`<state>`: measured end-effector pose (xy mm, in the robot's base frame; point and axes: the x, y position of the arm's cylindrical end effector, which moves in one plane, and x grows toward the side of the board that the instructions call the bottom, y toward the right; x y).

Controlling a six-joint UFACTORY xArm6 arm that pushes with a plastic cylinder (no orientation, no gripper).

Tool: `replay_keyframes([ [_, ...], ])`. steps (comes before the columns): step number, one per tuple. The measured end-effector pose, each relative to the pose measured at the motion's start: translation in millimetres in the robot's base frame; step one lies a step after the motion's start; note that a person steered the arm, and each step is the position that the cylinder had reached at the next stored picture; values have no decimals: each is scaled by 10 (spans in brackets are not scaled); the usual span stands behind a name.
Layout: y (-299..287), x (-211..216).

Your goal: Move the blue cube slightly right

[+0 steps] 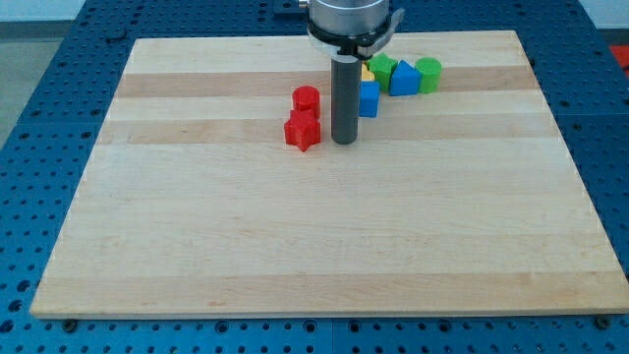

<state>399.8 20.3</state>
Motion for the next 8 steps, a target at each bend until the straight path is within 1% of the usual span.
replay_keyframes([
  [3, -254, -414],
  [4, -199, -573],
  [5, -180, -633],
  [6, -51, -640],
  [8, 510, -640],
])
